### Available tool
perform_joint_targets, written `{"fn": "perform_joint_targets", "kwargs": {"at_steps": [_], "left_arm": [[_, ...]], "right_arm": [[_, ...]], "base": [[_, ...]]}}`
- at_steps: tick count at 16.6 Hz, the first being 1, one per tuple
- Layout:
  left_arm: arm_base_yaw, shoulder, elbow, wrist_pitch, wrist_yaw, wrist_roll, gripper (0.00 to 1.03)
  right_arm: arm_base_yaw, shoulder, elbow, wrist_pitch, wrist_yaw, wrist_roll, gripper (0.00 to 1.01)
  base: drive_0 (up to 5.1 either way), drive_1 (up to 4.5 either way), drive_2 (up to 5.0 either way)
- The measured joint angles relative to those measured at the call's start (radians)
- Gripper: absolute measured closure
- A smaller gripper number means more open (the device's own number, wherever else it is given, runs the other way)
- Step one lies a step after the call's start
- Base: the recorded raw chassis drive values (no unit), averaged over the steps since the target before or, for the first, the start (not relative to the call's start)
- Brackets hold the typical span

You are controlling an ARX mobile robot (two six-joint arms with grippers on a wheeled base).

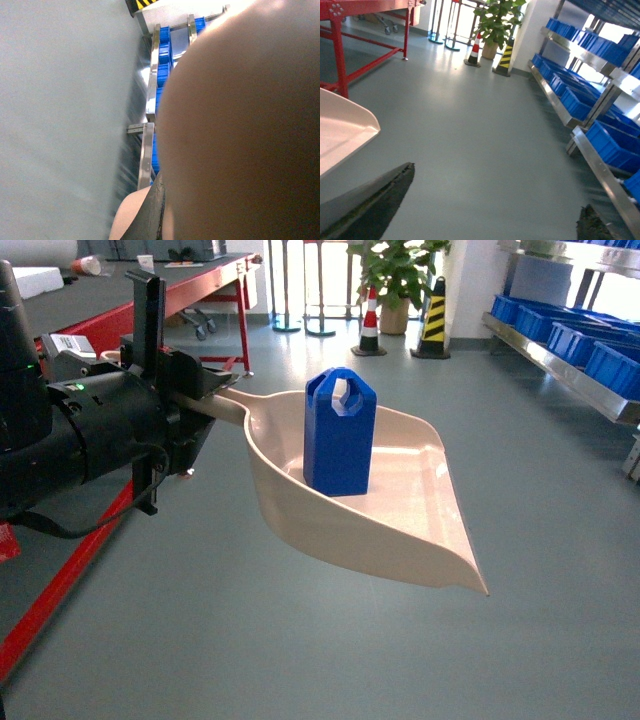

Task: Place part in tray to right shelf

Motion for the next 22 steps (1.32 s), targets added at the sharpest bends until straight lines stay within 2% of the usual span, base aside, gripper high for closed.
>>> {"fn": "perform_joint_targets", "kwargs": {"at_steps": [22], "left_arm": [[0.000, 0.000, 0.000, 0.000, 0.003, 0.000, 0.88]], "right_arm": [[0.000, 0.002, 0.000, 0.002, -0.001, 0.000, 0.03]], "base": [[0.0, 4.25, -4.3]]}}
